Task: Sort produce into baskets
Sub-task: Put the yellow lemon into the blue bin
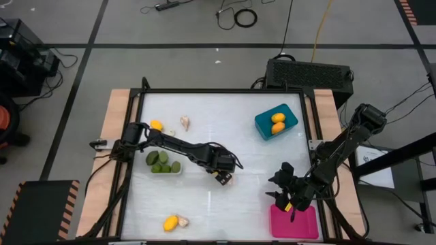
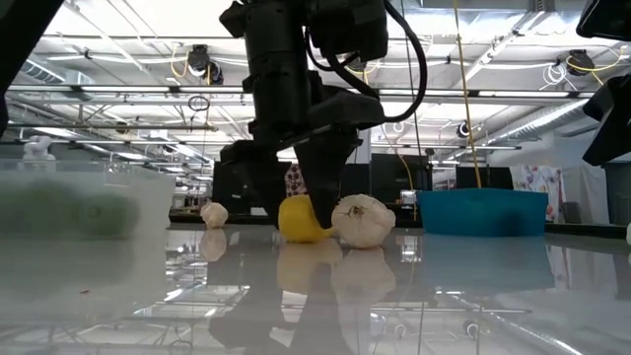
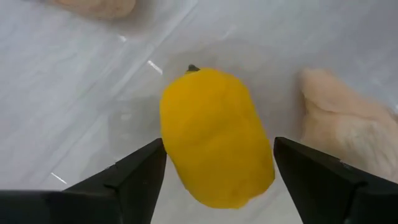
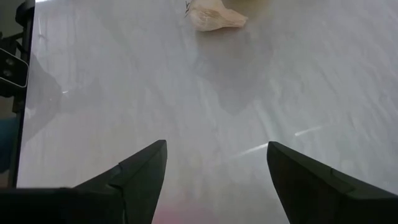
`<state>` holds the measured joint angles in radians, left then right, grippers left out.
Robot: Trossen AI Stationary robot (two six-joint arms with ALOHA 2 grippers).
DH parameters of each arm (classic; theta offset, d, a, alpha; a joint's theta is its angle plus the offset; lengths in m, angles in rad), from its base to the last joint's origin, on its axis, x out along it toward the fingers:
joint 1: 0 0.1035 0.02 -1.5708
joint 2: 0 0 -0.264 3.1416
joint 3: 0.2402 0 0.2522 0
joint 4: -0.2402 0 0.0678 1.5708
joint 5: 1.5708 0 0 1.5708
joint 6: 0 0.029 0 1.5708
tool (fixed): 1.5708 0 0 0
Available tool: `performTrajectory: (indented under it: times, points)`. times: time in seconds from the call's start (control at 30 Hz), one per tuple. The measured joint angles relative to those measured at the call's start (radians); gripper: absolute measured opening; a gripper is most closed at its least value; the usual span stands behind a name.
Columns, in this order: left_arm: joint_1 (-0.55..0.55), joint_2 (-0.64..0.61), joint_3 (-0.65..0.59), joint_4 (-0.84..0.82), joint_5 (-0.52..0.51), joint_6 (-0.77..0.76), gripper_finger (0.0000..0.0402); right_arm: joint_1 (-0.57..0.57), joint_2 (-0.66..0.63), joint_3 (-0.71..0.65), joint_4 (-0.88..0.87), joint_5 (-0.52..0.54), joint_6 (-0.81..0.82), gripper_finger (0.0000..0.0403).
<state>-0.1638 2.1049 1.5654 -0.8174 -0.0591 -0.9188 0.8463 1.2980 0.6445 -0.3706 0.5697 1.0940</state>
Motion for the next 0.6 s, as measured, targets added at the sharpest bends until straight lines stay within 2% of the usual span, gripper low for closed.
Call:
performTrajectory:
  times: [0.37,0.6]
  points:
    - [0.0,0.001,0.0,-0.001,-0.024,0.007,0.024,0.0,0.0,0.0,0.004,0.0,0.044,0.027]
    - [0.0,0.001,0.0,0.018,-0.05,0.055,0.023,0.0,0.0,0.0,0.001,-0.019,0.013,0.027]
